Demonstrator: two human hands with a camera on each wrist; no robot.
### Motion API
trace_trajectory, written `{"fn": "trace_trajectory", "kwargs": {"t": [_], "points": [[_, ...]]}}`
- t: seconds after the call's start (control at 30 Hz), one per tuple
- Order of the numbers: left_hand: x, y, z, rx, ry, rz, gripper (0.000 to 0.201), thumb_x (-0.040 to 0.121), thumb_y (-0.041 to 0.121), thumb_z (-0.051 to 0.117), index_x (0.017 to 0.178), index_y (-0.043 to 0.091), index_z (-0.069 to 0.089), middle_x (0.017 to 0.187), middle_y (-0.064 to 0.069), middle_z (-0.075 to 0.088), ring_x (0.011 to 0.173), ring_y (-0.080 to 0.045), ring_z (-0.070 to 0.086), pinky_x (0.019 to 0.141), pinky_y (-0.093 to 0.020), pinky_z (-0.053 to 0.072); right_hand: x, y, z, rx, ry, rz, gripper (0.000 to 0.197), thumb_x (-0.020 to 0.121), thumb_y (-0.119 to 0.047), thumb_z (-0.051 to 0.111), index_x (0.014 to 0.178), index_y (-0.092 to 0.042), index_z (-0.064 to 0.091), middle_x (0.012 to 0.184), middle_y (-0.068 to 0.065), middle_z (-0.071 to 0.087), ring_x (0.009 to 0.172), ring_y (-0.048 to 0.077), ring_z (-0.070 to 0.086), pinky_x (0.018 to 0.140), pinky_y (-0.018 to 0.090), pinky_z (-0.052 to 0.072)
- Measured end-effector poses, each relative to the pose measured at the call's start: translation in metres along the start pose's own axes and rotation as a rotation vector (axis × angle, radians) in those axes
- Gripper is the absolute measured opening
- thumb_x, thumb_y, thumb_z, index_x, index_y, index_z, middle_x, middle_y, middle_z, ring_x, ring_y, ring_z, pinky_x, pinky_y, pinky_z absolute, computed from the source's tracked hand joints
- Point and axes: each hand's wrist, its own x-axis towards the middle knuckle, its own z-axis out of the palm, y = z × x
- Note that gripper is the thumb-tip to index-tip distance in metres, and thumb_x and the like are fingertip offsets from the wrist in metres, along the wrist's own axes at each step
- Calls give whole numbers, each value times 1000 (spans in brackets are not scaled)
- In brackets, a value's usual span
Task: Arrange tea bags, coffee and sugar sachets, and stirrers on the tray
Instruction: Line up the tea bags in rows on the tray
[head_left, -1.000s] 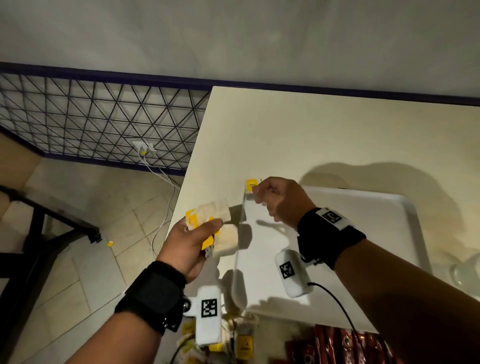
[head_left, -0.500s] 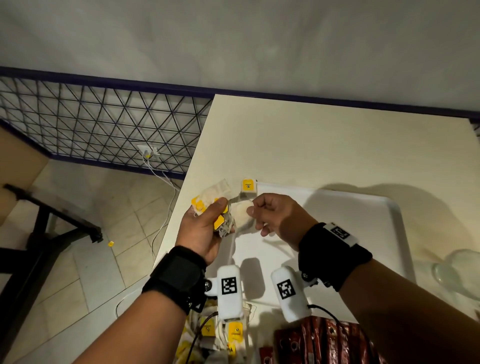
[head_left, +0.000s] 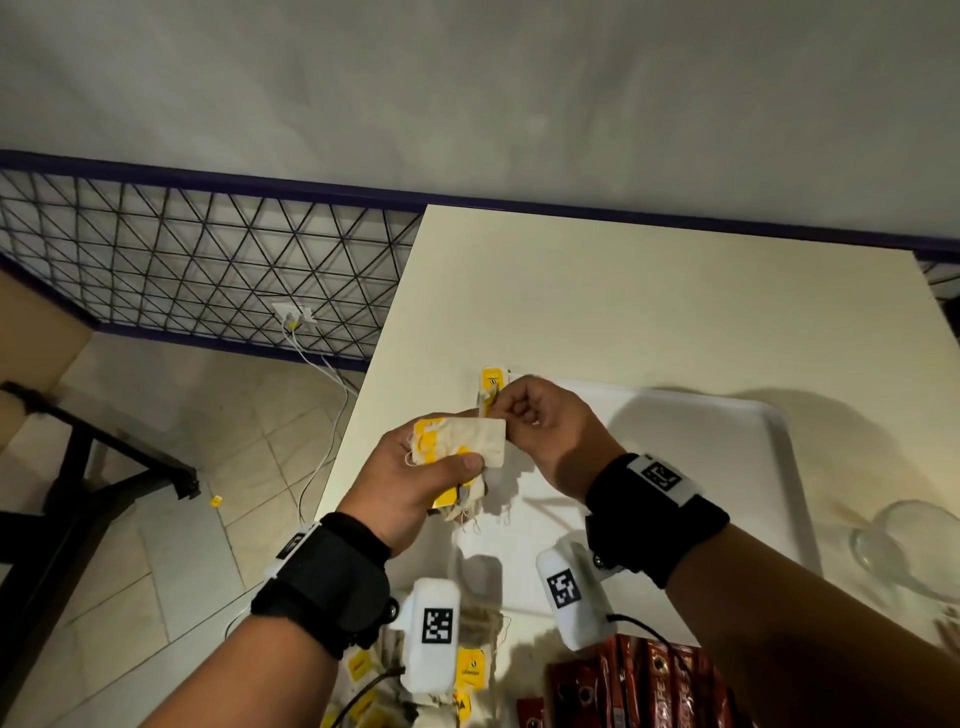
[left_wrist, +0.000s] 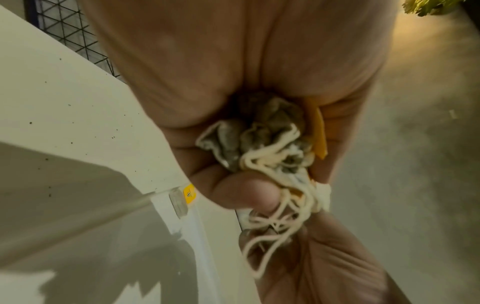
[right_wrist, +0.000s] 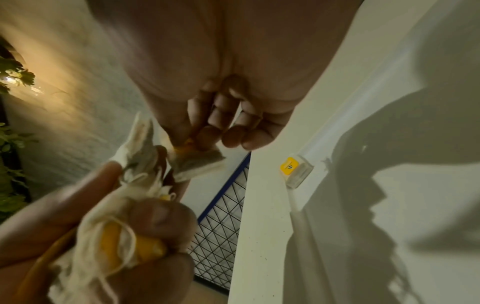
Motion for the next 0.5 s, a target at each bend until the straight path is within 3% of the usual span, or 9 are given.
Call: {"fn": "trace_trajectory", "kwargs": {"t": [0.13,0.2,0.27,0.37,0.43,0.5], "points": [[3,3,3,-37,-49,-1,55,58,19,79,107,2,63,85,-11,70,71,-24,66,64,-32,53,6,6,-1,77,83,53,23,75,-20,78,88,-25,60,75,-6,60,64,14,49,62,27,44],[6,4,4,-23,-41,-15,54,58,19,79,107,1,64,86,-11,70,71,-25,66,64,-31,53,5,5,-5,83,29,83,12,82,-16,74,81,-20,63,64,-8,64,56,12,51,59,27,42],[7,3,2,34,-8,-46,54,57,22,81,105,3,66,87,-14,69,72,-26,65,65,-31,51,7,6,-11,87,29,120,14,84,-10,71,75,-12,60,57,-6,62,49,8,50,52,22,40],[9,-2,-9,211,51,-118,24,68,14,82,88,12,69,70,-6,65,59,-22,58,54,-28,47,22,27,-27,74,140,236,17,84,-7,71,75,-6,56,53,4,54,43,10,47,45,23,39],[11,-9,-18,344,59,-152,13,78,4,76,85,12,69,64,-3,62,55,-20,53,52,-27,44,32,42,-35,60,183,309,10,87,-7,67,81,-2,60,55,8,58,48,17,52,52,28,45],[14,-18,-26,422,50,-191,14,81,3,74,93,10,70,64,-1,62,55,-19,53,54,-27,45,43,55,-39,56,193,356,8,89,-7,62,82,-10,63,63,12,61,58,24,55,58,33,47]]}}
